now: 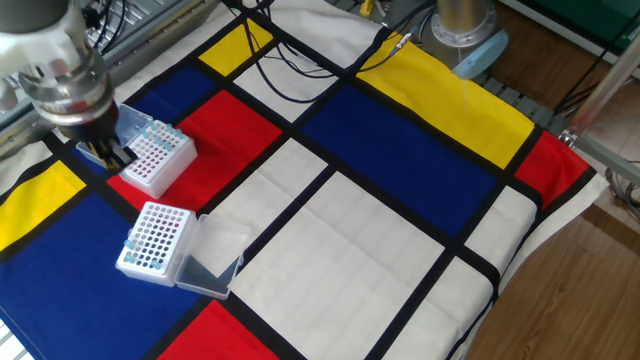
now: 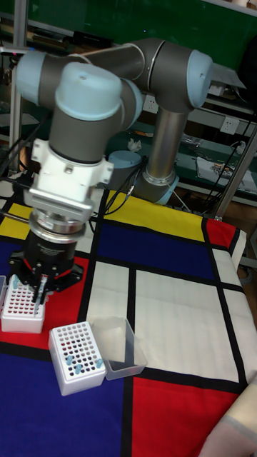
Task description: Transfer all medium pipette tips from one holder to another
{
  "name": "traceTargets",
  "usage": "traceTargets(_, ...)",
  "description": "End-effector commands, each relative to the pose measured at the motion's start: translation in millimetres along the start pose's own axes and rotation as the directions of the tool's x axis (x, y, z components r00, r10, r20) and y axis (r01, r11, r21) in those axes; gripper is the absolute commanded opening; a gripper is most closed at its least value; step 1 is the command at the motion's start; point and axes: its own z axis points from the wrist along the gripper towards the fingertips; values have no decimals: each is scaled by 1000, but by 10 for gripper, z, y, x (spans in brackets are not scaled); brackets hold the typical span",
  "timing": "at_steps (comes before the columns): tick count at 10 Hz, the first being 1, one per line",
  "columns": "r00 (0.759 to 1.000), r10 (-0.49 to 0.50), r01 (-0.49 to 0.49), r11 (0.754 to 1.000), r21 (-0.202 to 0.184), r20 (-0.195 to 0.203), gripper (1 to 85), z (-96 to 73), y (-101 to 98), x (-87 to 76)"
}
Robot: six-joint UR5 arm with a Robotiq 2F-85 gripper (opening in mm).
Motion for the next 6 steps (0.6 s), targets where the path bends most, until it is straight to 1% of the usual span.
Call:
traceTargets(1,999,-33,33,999,-13,21,13,127,-257,24)
traceTargets(2,999,-36,36,999,-4,21,13,153,-312,34)
traceTargets(3,999,-41,41,999,-4,23,13,170,-333,36)
traceTargets(6,998,-54,54,998,10,22,13,151,-344,26)
